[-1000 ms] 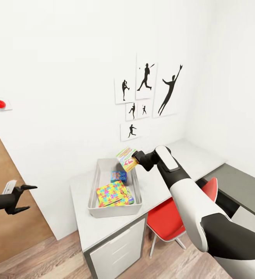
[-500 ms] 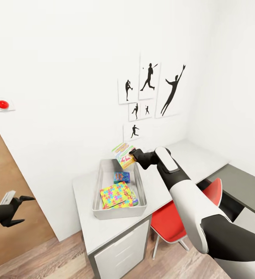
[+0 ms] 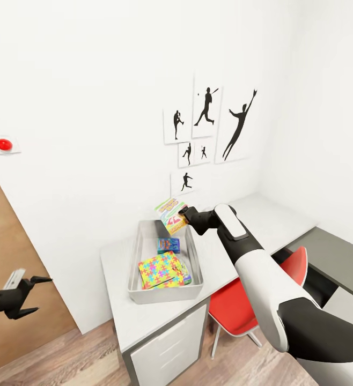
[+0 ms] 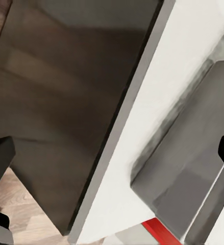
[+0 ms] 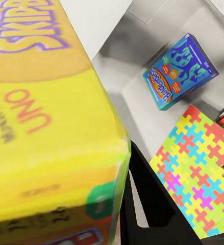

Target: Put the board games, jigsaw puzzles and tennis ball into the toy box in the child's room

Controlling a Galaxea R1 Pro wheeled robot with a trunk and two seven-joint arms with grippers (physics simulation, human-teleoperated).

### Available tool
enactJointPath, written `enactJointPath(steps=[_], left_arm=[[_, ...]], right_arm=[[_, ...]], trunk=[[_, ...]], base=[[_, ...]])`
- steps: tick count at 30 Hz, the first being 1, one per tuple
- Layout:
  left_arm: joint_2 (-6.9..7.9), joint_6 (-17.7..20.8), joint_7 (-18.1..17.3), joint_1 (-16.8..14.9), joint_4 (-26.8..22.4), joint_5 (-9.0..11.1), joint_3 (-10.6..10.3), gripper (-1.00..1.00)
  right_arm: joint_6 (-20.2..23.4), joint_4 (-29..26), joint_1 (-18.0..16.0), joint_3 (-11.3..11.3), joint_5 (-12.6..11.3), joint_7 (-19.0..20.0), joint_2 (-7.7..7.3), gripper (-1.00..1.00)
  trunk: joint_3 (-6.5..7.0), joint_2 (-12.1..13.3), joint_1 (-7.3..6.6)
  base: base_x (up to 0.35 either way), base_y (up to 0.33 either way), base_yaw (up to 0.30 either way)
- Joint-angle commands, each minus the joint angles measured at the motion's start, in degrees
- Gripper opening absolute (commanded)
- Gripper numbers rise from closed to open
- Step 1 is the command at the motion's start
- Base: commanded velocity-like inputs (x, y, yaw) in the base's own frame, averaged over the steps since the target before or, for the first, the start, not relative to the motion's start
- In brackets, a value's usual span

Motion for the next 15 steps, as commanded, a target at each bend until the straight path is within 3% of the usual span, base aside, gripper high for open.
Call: enactJointPath(steps=[1,4,5,8,11,15], left_arm=[[0.04,-0.81,-1.36,0.01,0.03,-2.06,-0.34,1.00],[-0.01,-2.32,-5.15,0.13,0.08,-7.18,-0.35,1.00],[0.00,-2.46,-6.35,0.14,0.11,-7.96,-0.35,1.00],[0.11,-3.52,-13.08,0.24,0.42,-12.28,-0.35,1.00],[0.11,-6.65,-17.29,0.31,1.91,-15.62,-0.35,1.00],[0.09,-8.09,-21.74,0.33,3.43,-18.34,-0.35,1.00]], right_arm=[[0.02,-0.07,-0.06,0.03,-0.39,-0.48,0.00,-1.00],[0.04,-0.07,-0.05,0.02,-0.40,-0.48,0.00,-1.00],[0.04,-0.07,-0.05,0.02,-0.40,-0.48,0.00,-1.00],[0.08,-0.07,-0.06,0.04,-0.40,-0.42,0.00,-1.00],[0.11,-0.07,0.01,0.02,-0.40,0.20,0.00,-1.00],[0.24,-0.07,0.02,0.05,-0.40,1.04,0.00,-1.00]], trunk=[[-0.14,-0.14,0.04],[-0.14,-0.14,0.04],[-0.14,-0.14,0.04],[-0.12,-0.14,0.04],[0.00,-0.14,0.04],[0.31,-0.14,0.04]], base=[[0.000,0.000,0.000],[0.000,0.000,0.000],[0.000,0.000,0.000],[-0.058,0.000,0.000],[-0.089,0.000,0.000],[-0.029,0.000,0.000]])
